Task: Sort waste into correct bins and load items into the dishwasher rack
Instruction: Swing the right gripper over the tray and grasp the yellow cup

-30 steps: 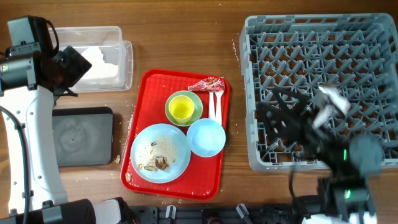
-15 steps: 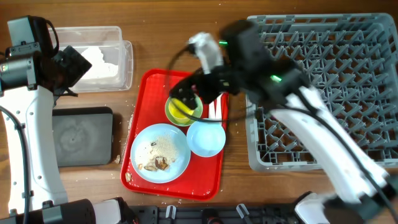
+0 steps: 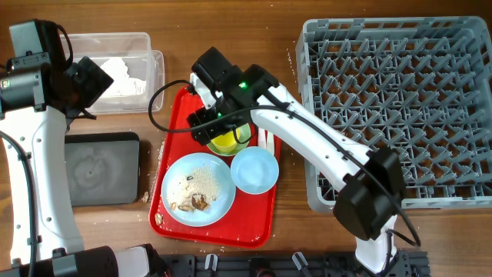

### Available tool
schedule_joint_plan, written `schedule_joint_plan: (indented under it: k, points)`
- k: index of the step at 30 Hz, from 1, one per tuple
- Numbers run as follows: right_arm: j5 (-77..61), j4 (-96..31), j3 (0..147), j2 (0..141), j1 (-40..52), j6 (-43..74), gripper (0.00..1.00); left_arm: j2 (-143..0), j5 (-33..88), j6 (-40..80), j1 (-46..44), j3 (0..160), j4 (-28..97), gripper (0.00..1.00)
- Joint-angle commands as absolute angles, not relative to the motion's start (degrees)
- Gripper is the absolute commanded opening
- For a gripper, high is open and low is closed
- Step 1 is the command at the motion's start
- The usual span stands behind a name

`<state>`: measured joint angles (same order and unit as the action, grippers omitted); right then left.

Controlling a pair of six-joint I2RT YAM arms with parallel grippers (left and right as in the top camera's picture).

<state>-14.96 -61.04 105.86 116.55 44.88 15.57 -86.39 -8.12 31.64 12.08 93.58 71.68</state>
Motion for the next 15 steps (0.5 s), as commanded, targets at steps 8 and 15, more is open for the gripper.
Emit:
schedule_joint_plan:
  k: [8, 15]
  points:
    - [2.6, -59.9, 106.0, 120.5, 49.8, 25.0, 0.52, -86.3, -8.6, 32.2, 12.3, 93.6, 71.6, 1.00]
    - [8.2, -58.3, 106.0, 124.7, 52.7, 30.0, 0.48, -86.3, -8.6, 32.2, 12.3, 93.6, 71.6, 1.00]
